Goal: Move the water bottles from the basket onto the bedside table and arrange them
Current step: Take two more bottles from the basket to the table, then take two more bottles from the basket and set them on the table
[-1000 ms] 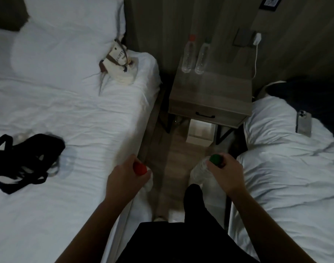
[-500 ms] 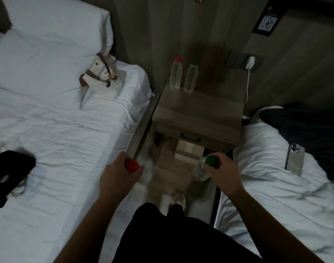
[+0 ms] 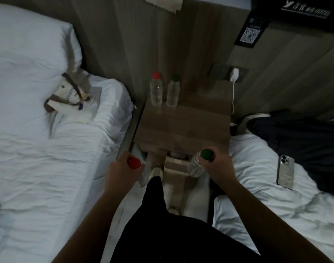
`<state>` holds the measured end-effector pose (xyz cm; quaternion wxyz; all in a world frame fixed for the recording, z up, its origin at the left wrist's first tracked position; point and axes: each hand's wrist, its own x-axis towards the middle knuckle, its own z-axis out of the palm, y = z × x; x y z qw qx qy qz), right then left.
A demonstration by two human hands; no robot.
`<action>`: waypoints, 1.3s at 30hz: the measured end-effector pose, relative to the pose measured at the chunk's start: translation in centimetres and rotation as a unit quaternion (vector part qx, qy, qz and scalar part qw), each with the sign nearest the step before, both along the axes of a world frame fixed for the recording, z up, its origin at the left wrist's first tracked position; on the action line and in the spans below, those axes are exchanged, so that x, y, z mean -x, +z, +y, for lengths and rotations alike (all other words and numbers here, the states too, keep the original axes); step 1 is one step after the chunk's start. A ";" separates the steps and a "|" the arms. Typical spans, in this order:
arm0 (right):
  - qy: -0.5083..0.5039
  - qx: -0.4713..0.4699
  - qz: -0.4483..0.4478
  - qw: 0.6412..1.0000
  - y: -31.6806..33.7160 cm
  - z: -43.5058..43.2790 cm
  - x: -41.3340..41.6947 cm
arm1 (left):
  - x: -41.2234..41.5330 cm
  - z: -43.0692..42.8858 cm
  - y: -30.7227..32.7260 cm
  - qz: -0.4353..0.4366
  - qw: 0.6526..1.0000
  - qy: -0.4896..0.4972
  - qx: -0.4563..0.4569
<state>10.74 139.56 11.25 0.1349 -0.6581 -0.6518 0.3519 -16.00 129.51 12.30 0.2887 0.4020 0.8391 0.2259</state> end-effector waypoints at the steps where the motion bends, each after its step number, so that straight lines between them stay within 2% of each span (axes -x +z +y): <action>1: -0.013 0.013 -0.022 1.000 -0.1 1.2 0.6 | 0.4 1.5 -0.5 -0.005 1.000 -0.003 0.000; 4: -0.041 0.023 -0.086 0.995 -0.6 4.6 2.5 | 1.8 6.2 -1.6 -0.001 1.000 -0.027 -0.010; 7: -0.046 0.041 -0.108 0.992 -1.5 8.3 4.1 | 3.1 10.9 -2.5 0.022 0.997 -0.071 0.005; 12: -0.060 0.098 -0.074 0.991 -2.9 14.3 6.2 | 5.0 18.0 -3.7 0.013 0.993 -0.117 -0.003; 19: -0.106 0.092 -0.041 0.989 -3.6 19.1 8.7 | 6.1 24.9 -5.3 0.031 0.982 -0.175 0.056; 23: -0.101 0.114 -0.055 0.987 -4.2 20.3 8.9 | 6.5 26.2 -6.1 0.019 0.984 -0.169 0.059; 29: -0.101 0.135 -0.016 0.986 -5.3 21.1 8.3 | 7.9 27.0 -6.5 -0.055 0.992 -0.098 0.049; 32: -0.103 0.142 0.003 0.984 -5.6 21.3 8.0 | 7.9 26.9 -7.0 -0.038 0.991 -0.110 0.063; 36: -0.099 0.173 0.049 0.979 -5.8 19.9 7.1 | 6.9 25.3 -7.4 -0.052 0.995 -0.070 0.041; 39: -0.049 0.228 0.021 0.972 -6.6 18.2 5.7 | 6.2 22.6 -8.1 -0.031 0.997 -0.053 0.043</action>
